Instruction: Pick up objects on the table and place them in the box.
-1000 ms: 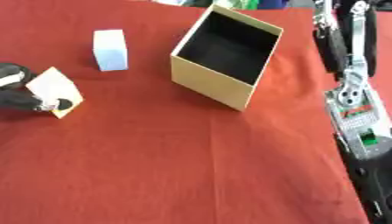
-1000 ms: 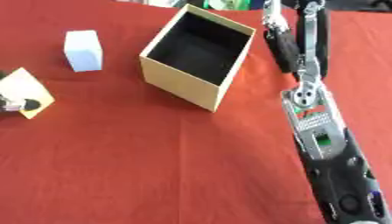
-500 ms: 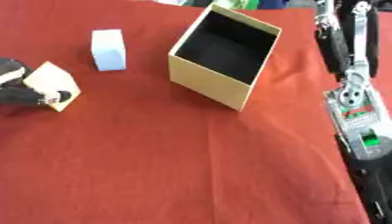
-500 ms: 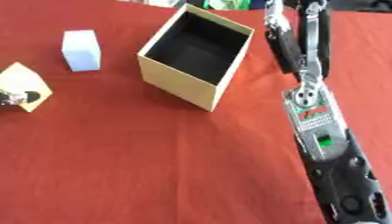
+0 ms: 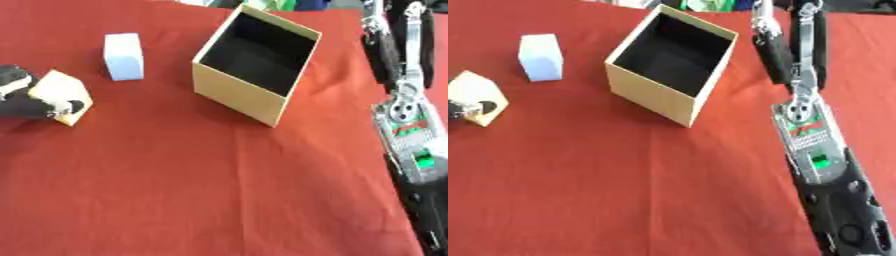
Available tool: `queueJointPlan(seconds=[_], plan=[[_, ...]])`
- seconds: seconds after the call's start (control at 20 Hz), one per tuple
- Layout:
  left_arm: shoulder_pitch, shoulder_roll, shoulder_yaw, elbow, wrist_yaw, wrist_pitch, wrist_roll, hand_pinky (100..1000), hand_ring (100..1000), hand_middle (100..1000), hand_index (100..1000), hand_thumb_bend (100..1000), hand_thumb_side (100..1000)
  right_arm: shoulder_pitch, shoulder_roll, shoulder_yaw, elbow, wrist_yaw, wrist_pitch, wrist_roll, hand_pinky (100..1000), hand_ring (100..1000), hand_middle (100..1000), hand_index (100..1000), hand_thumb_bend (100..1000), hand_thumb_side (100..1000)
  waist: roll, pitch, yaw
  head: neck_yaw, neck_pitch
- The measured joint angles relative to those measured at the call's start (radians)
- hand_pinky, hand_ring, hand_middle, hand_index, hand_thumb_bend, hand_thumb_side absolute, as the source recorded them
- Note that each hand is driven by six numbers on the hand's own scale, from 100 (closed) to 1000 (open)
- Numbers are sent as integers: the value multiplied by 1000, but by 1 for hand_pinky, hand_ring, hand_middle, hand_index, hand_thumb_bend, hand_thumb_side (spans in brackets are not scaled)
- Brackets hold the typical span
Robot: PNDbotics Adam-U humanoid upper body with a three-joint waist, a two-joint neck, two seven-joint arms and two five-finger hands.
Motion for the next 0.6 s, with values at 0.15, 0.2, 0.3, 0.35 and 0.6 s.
queueJointPlan(seconds=[0.15, 0.2, 0.3, 0.35, 0.6], plan=[[0, 0, 0, -11, 0, 0, 0, 726, 809, 570, 517, 265, 793, 1, 0, 0, 0, 0, 0, 0, 793, 750, 708, 1000, 100, 830, 1, 0, 0, 0, 0], [-1, 0, 0, -15, 0, 1, -1, 724, 805, 564, 509, 241, 774, 3, 1, 0, 0, 0, 0, 0, 793, 750, 708, 1000, 100, 830, 1, 0, 0, 0, 0], [-1, 1, 0, -28, 5, 3, -4, 718, 797, 555, 497, 209, 755, 4, 1, 0, 0, 0, 0, 0, 793, 751, 707, 1000, 100, 830, 1, 0, 1, 0, 0], [-1, 1, 0, -37, 8, 4, -6, 715, 794, 552, 492, 188, 730, 4, 1, 0, 0, 0, 0, 0, 793, 751, 707, 1000, 100, 830, 1, 0, 1, 0, 0], [-4, 2, 0, -74, 23, 13, -14, 709, 779, 537, 473, 104, 753, 7, 1, 0, 0, 0, 0, 0, 793, 751, 707, 1000, 100, 830, 2, 0, 1, 1, 0]])
